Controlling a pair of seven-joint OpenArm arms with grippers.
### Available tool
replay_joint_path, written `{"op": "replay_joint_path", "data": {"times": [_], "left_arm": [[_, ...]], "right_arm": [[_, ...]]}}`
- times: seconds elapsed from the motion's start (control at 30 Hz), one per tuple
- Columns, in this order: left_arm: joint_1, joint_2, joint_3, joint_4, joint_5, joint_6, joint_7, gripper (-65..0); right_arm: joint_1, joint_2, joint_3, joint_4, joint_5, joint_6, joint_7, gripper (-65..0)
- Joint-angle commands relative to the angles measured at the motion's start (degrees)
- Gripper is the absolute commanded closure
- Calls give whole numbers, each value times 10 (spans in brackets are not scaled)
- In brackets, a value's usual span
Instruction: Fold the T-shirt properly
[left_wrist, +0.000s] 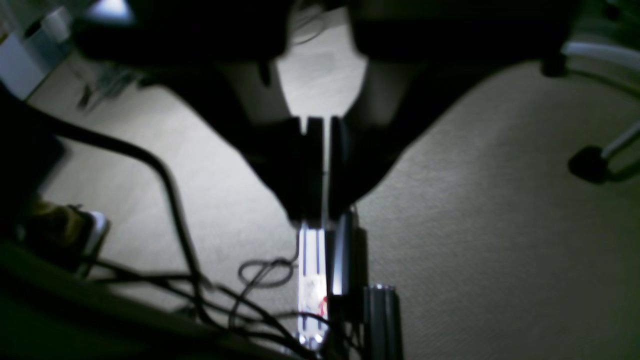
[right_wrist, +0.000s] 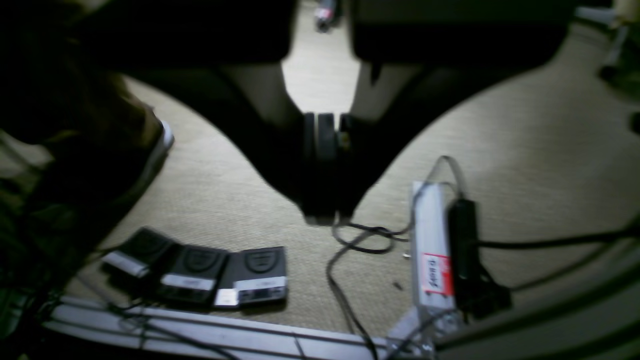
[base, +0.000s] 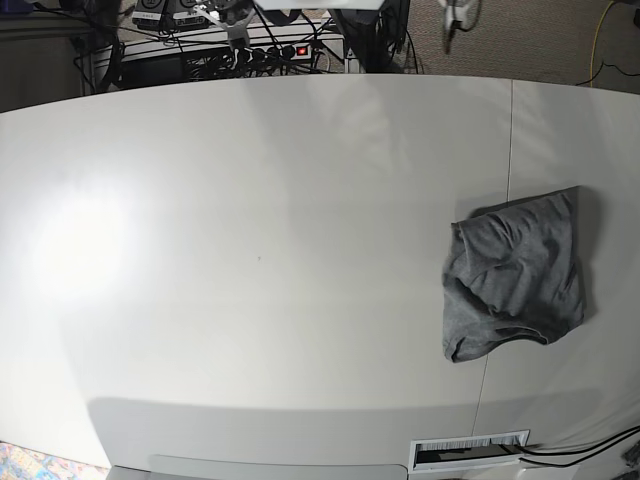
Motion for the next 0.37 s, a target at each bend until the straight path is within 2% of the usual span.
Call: {"op": "replay_joint_path", "data": {"times": [0.0,0.13,0.33], "left_arm": [[5,4,16,7,6,9,-4,0],[5,21,67,29,31,40,-4,0],[5,21,77,46,31,40,-10,0]], "right_arm": [[-2,2,-2,1,2,-5,5,0],[-1,-2,-2,2,2,-10,7,0],[0,-1,-2,2,2,-10,3,0]]}}
